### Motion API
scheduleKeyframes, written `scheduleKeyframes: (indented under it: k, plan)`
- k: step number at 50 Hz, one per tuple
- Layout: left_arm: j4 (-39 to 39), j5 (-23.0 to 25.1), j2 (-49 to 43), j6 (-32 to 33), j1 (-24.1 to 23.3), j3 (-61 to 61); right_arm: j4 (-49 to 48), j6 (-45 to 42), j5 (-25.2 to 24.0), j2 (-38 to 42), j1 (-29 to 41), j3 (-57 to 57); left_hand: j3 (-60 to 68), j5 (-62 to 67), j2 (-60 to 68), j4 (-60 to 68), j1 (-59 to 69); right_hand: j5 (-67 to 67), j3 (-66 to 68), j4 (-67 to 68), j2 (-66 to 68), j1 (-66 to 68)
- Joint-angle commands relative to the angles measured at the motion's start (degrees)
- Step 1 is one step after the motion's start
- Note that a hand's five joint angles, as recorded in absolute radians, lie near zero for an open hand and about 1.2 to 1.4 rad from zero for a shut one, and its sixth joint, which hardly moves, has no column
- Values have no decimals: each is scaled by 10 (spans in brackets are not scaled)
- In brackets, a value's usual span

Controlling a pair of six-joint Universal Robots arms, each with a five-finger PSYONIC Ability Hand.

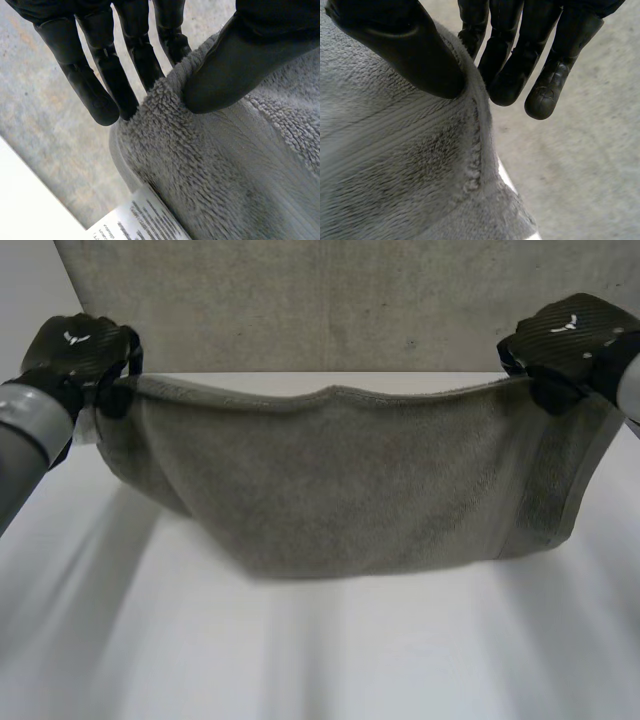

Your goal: Fold the towel.

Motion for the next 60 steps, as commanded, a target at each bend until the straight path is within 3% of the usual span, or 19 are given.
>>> scheduleKeyframes:
  k: [1, 2, 6, 12, 18, 23, 32, 37, 46, 60]
  plan:
    - [7, -48, -56, -9, -19, 169, -210, 24, 65, 37, 29, -48, -83, -163, -71, -71, -61, -1, 0, 0, 1, -2]
    - [18, -61, -56, -16, -26, 189, -270, 40, 70, 30, 28, -39, -77, -156, -64, -64, -54, 3, 3, 4, 4, 1]
    - [53, -72, -47, -38, -33, 207, -299, 62, 56, -5, 33, -24, -41, -121, -29, -29, -19, 9, 10, 11, 11, 8]
    - [22, -66, -13, -72, -37, 170, -178, 69, -3, -23, 25, -15, -36, -116, -23, -23, -14, 1, 2, 2, 2, -1]
    - [-56, -35, -12, -70, -38, 63, -25, 38, -15, -4, 25, 40, -40, -119, -27, -27, -17, 4, 5, 5, 6, 3]
    - [-64, -7, 22, -61, -32, -41, 37, -23, -14, -11, 27, 114, -43, -122, -30, -30, -20, 11, 12, 12, 12, 9]
    - [-64, 3, 147, -20, 25, -167, 61, -39, -22, -133, 3, 187, -50, -129, -37, -37, -27, 8, 8, 9, 9, 6]
    - [-67, 43, 197, -15, 42, -201, 70, -35, -71, -164, -38, 187, -55, -134, -42, -42, -32, 1, 2, 2, 2, -1]
    - [-61, 58, 180, -12, 43, -202, 72, -23, -102, -147, -71, 170, -56, -136, -44, -44, -34, -1, 0, 0, 1, -2]
    - [-29, 52, 11, -7, 35, -157, 38, -23, -95, 11, -56, 148, -65, -144, -52, -52, -42, -12, -12, -11, -11, -14]
